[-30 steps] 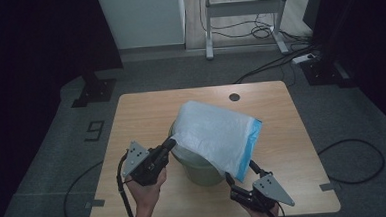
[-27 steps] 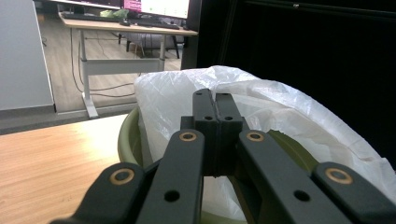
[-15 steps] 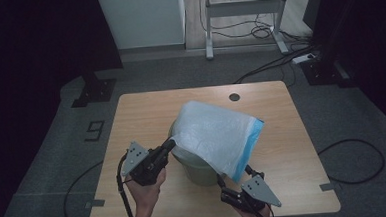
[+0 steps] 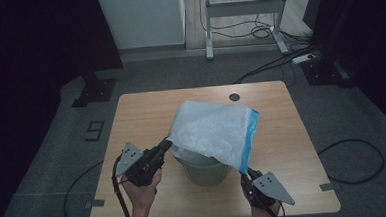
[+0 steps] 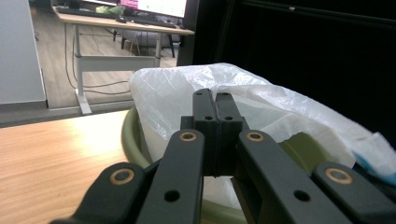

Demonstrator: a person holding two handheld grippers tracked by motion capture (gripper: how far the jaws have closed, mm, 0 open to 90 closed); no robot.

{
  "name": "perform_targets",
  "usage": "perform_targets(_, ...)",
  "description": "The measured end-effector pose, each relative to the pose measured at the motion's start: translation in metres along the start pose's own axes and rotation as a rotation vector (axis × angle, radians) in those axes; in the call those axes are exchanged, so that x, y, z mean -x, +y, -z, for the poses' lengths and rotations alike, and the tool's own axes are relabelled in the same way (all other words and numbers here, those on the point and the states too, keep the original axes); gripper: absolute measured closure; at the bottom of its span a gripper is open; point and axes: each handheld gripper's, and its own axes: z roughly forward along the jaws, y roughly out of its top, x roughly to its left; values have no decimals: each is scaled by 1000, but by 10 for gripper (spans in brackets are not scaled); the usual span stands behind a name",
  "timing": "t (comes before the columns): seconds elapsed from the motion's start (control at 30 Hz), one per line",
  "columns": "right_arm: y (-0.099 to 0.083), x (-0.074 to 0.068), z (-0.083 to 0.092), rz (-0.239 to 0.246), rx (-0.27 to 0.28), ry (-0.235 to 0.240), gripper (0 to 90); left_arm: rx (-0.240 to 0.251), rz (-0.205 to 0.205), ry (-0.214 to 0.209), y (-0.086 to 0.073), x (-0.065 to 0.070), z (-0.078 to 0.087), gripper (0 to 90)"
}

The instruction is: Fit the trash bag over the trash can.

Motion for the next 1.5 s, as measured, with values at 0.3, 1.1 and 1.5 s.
perform_targets(0.3, 26, 49, -6, 14, 0, -87, 890, 8, 41, 13, -7, -19, 18, 900)
perform_targets(1.1, 36, 133, -40, 44, -104, -221, 888, -38, 63, -75, -49, -35, 56, 717)
perform_targets(1.5, 47, 125, -33, 49, -51, -194, 886, -45, -10, -76, 6, -13, 54, 460)
